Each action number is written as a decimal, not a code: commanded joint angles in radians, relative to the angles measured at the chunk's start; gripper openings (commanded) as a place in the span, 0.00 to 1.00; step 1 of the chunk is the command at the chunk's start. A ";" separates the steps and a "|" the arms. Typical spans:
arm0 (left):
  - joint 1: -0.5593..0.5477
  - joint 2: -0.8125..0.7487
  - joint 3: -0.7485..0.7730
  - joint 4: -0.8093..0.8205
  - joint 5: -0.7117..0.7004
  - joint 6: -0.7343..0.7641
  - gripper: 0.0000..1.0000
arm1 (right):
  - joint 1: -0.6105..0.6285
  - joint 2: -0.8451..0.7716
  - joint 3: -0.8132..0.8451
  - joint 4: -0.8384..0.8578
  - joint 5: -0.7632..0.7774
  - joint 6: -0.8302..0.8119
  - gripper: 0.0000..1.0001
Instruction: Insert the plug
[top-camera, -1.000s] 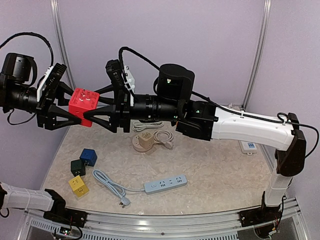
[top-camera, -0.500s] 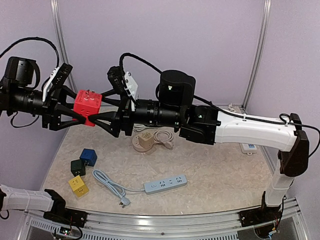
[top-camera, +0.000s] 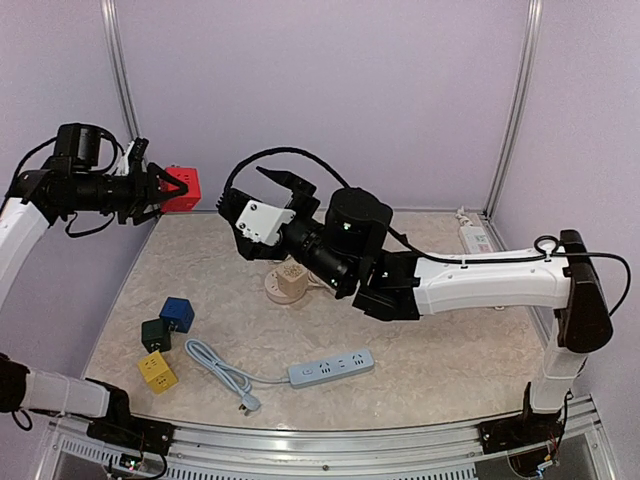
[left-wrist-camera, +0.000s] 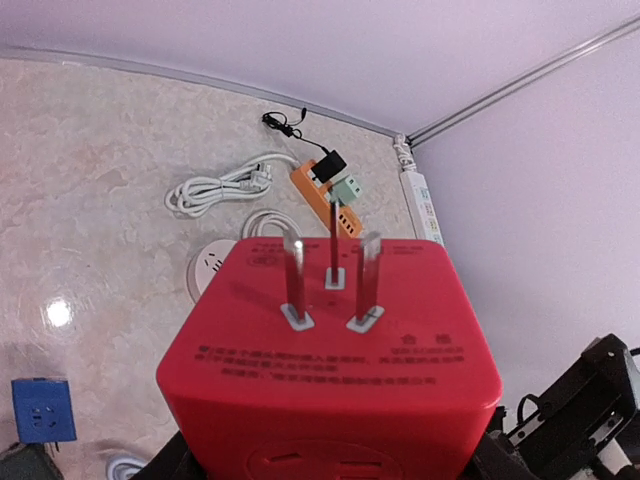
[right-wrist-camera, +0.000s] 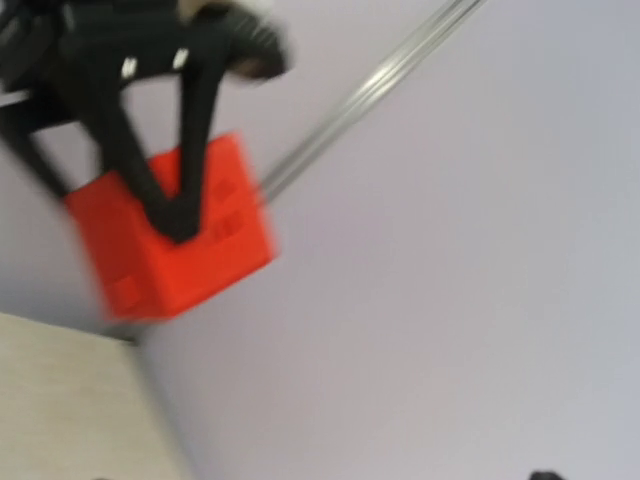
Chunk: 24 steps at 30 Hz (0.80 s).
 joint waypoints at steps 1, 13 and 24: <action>0.013 0.009 -0.040 0.126 0.051 -0.299 0.00 | 0.004 0.120 0.088 0.176 0.054 -0.302 0.89; 0.010 0.067 -0.073 0.181 0.222 -0.477 0.00 | -0.007 0.331 0.233 0.305 -0.040 -0.529 0.97; -0.073 0.070 -0.047 0.251 0.299 -0.511 0.00 | -0.039 0.339 0.183 0.419 -0.106 -0.743 1.00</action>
